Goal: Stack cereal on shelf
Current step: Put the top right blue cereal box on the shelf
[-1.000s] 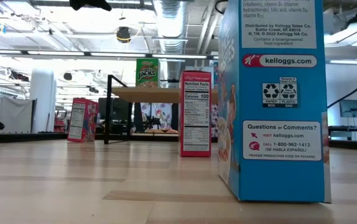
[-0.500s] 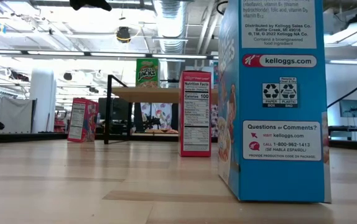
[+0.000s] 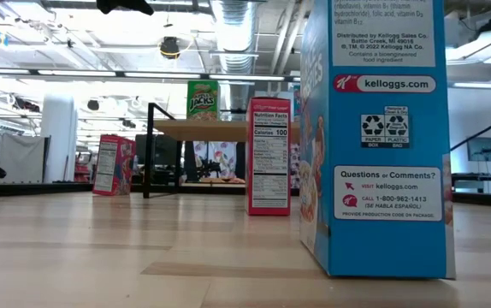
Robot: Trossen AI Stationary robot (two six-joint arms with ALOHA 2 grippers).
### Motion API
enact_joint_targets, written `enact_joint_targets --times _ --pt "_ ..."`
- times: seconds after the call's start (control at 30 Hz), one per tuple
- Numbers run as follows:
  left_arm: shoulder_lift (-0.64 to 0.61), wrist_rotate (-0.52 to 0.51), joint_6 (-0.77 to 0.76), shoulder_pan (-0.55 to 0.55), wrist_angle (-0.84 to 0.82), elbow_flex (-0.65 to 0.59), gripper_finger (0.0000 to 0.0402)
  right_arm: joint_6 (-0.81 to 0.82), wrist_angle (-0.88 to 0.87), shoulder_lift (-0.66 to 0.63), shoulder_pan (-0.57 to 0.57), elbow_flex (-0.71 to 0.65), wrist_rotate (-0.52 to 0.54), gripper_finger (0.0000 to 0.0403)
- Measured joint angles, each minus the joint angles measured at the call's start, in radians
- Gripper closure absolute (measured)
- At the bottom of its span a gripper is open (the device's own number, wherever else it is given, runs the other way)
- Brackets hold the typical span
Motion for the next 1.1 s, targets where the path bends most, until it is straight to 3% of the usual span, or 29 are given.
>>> enact_joint_targets --times 0.37,0.67,1.1 --pt "-0.001 0.000 0.000 0.000 0.000 0.000 0.0226 0.032 0.013 -0.014 0.106 0.000 -0.017 0.0239" --pt "-0.001 0.000 0.009 0.000 0.000 0.000 0.0226 0.055 0.067 0.099 0.075 0.000 -0.051 0.0239" --pt "-0.001 0.000 0.009 0.000 0.001 0.000 0.0226 0.049 0.112 0.130 0.031 0.000 -0.123 0.0239"
